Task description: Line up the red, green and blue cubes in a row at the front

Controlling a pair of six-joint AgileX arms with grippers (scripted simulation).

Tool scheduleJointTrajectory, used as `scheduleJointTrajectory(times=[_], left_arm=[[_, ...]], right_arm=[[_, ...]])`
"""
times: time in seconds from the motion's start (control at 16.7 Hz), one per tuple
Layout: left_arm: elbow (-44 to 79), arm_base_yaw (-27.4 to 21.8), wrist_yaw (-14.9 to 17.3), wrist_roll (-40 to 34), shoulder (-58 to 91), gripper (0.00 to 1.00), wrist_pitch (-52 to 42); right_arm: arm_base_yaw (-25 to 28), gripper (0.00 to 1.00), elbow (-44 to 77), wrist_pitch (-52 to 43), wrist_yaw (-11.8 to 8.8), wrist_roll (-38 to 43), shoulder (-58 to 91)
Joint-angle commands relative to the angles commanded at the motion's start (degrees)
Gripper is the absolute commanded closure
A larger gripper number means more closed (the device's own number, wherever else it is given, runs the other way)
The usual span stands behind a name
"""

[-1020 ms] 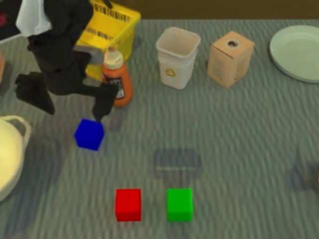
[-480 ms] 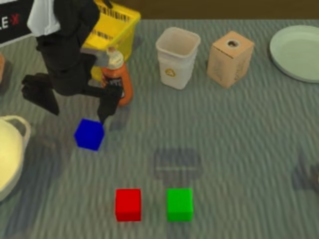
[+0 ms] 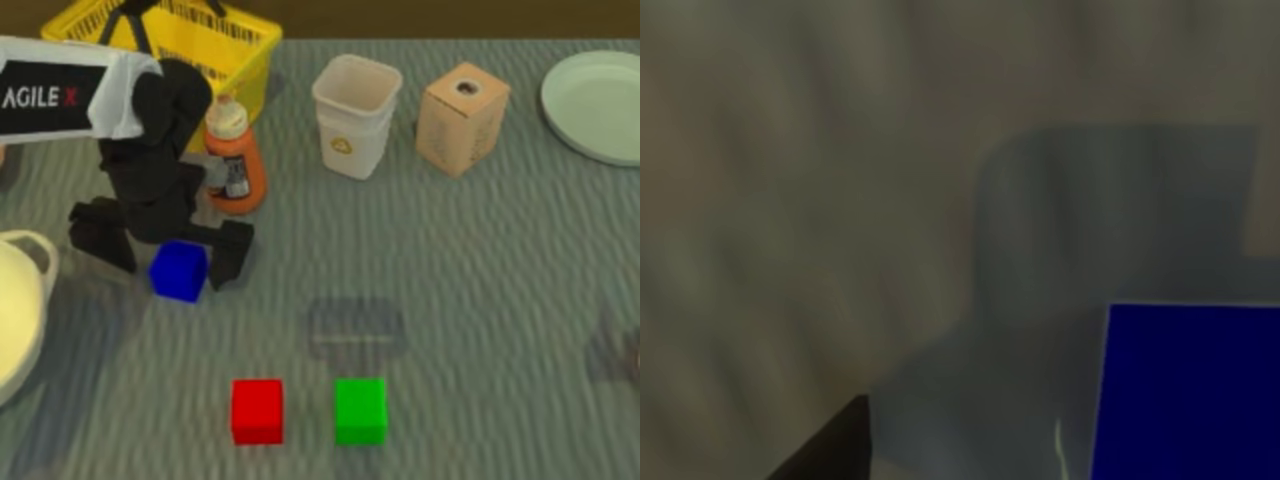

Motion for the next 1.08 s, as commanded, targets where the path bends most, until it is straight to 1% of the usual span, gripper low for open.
scheduleJointTrajectory(times=[0.24, 1.02, 1.08], left_arm=[[-0.11, 0.0, 0.0, 0.0, 0.09, 0.0, 0.15], [-0.11, 0.0, 0.0, 0.0, 0.09, 0.98, 0.15], [-0.11, 0.0, 0.0, 0.0, 0.09, 1.0, 0.15]], right_arm=[[0.0, 0.0, 0.0, 0.0, 0.0, 0.0, 0.0], [0.0, 0.0, 0.0, 0.0, 0.0, 0.0, 0.0], [0.0, 0.0, 0.0, 0.0, 0.0, 0.0, 0.0]])
